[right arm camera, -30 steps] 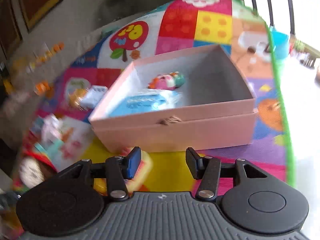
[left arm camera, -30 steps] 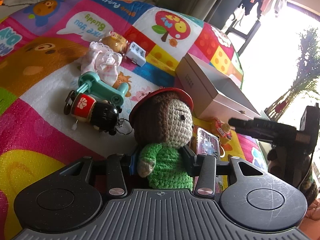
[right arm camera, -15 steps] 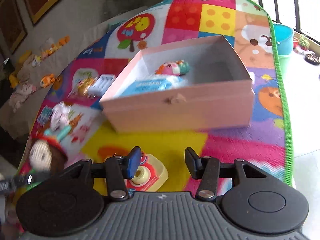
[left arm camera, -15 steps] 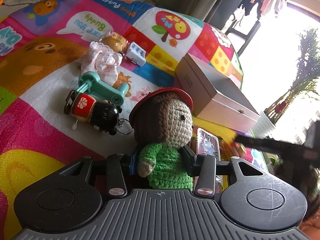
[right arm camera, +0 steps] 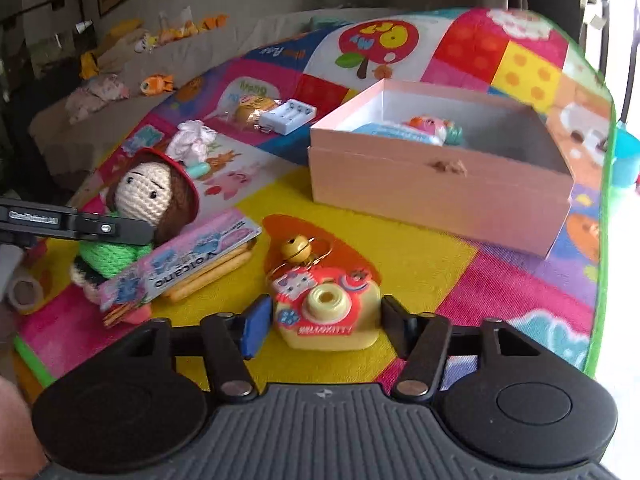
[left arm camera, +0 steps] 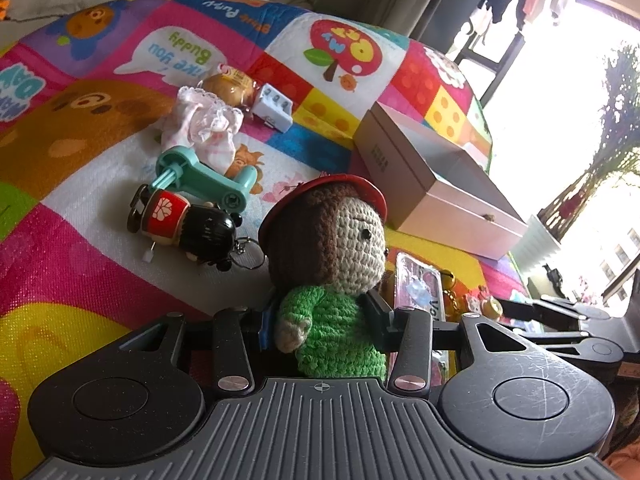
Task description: Organize objects
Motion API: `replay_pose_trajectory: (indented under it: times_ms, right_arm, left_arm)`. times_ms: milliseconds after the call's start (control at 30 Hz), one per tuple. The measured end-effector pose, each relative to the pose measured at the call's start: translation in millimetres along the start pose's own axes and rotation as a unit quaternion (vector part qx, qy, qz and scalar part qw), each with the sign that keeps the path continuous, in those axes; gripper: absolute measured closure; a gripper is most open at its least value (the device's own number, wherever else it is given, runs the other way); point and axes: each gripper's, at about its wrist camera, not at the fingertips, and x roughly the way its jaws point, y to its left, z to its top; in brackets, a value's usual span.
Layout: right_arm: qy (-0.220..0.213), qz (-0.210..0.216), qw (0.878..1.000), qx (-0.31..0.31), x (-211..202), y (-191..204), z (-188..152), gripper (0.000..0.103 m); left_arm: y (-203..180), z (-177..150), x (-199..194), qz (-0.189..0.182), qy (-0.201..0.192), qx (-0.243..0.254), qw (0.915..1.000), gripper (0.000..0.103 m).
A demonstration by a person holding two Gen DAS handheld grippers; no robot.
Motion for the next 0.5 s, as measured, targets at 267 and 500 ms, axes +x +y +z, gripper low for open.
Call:
replay_pose_trajectory:
  times_ms: [267, 500]
  right_arm:
    - [-0.121, 0.0, 0.992, 0.044, -77.6, -17.6, 16.0, 0.047]
    - [-0.185, -0.005, 0.981, 0.053, -114.8, -29.4, 10.6, 0.047]
  left_arm:
    - [-21.9, 12.2, -8.3, 0.026, -0.001, 0.042, 0.9988, 0.059]
    - [-109.3, 107.9, -4.3, -0.065, -0.038, 0.092, 0.9929, 0.059]
